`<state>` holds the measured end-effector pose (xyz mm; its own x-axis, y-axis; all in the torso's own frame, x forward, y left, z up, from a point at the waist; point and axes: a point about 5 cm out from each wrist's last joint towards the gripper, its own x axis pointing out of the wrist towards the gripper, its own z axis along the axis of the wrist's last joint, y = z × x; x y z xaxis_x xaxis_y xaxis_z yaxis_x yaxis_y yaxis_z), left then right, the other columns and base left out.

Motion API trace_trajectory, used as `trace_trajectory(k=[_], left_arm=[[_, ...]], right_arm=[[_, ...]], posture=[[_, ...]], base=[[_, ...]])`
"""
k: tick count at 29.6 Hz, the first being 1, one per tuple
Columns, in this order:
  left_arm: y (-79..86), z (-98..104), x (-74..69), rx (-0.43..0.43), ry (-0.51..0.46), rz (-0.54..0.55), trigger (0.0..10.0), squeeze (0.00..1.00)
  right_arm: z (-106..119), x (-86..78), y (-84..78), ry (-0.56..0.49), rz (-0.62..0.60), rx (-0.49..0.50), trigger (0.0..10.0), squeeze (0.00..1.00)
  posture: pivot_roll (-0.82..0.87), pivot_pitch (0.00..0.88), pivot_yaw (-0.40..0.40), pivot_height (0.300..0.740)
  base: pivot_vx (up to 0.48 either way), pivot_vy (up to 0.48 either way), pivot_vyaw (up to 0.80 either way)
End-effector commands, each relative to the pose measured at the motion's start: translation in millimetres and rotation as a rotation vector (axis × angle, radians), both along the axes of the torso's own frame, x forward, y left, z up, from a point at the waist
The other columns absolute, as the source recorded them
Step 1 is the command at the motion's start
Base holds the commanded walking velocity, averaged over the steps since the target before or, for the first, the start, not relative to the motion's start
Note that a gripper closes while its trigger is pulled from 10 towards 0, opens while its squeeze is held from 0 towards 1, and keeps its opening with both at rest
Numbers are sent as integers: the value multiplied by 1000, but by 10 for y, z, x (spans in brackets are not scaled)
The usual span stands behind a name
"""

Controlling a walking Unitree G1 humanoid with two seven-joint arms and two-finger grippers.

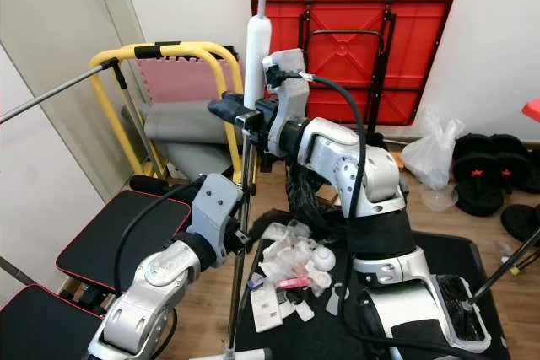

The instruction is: Sweep floor

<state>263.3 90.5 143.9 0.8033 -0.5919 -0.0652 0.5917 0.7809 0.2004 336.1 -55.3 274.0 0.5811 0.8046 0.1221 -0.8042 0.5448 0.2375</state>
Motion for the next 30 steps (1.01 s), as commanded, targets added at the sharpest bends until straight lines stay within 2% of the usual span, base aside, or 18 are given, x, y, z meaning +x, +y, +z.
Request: trace_trajectory(k=[1, 22, 26, 27, 30], left_arm=[[-107, -52, -50, -8, 32, -84, 0, 0], [-129, -31, -62, -66, 60, -115, 0, 0], [-132, -31, -64, -67, 60, -119, 0, 0], [-134, -32, -65, -72, 61, -122, 0, 0], [-134, -32, -65, -72, 61, -122, 0, 0]], right_arm=[[170, -18, 27, -41, 22, 53, 10000, 0], [138, -8, -27, -22, 14, 31, 10000, 0], [117, 16, -112, -32, 13, -1, 10000, 0], [115, 35, -182, -43, 16, -16, 10000, 0], [115, 35, -182, -43, 16, -16, 10000, 0]], posture=[[-18, 0, -25, 740], [-19, 0, -26, 740], [-17, 0, -27, 740], [-20, 0, -28, 740], [-20, 0, -28, 740]], base=[[0, 0, 0], [0, 0, 0], [0, 0, 0], [0, 0, 0], [0, 0, 0]])
